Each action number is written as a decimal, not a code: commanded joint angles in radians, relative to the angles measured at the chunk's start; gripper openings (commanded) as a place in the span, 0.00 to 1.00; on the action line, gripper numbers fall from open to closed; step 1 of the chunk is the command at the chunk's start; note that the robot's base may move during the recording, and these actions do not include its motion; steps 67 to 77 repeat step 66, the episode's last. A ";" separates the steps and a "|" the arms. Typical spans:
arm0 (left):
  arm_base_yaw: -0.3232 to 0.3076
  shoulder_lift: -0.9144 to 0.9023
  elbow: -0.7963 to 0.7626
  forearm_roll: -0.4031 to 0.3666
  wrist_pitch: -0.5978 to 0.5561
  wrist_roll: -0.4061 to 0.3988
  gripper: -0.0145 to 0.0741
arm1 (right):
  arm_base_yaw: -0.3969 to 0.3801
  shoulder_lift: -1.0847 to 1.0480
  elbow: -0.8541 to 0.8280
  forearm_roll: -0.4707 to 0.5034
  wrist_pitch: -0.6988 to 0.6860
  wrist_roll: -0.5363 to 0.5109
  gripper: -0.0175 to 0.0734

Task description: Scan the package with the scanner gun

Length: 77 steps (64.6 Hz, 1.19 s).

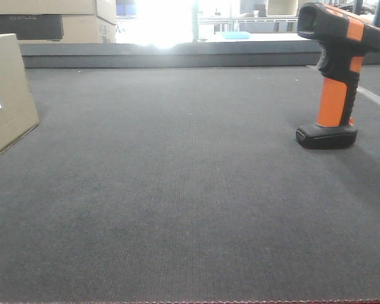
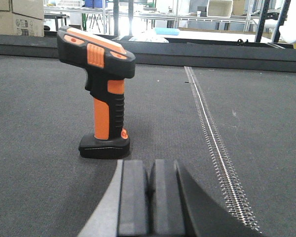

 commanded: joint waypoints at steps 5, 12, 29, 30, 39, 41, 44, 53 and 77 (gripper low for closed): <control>-0.003 -0.004 -0.002 -0.007 -0.017 -0.005 0.04 | -0.013 -0.003 0.001 -0.010 -0.012 0.004 0.02; -0.003 -0.004 -0.002 -0.007 -0.017 -0.005 0.04 | -0.048 -0.003 0.001 -0.003 -0.012 0.004 0.02; -0.003 -0.004 -0.002 -0.007 -0.017 -0.005 0.04 | -0.062 -0.003 0.001 0.003 -0.015 0.004 0.02; -0.003 -0.004 -0.002 -0.007 -0.017 -0.005 0.04 | -0.062 -0.003 0.001 0.003 -0.015 0.004 0.02; -0.003 -0.004 -0.002 -0.007 -0.017 -0.005 0.04 | -0.062 -0.003 0.001 0.003 -0.015 0.004 0.02; -0.003 -0.004 -0.002 -0.007 -0.017 -0.005 0.04 | -0.062 -0.003 0.001 0.003 -0.015 0.004 0.02; -0.003 -0.004 -0.002 -0.007 -0.017 -0.005 0.04 | -0.062 -0.003 0.001 0.003 -0.015 0.004 0.02; -0.003 -0.004 -0.002 -0.007 -0.017 -0.005 0.04 | -0.062 -0.003 0.001 0.003 -0.015 0.004 0.02; -0.003 -0.004 -0.002 -0.007 -0.017 -0.005 0.04 | -0.062 -0.003 0.001 0.003 -0.015 0.004 0.02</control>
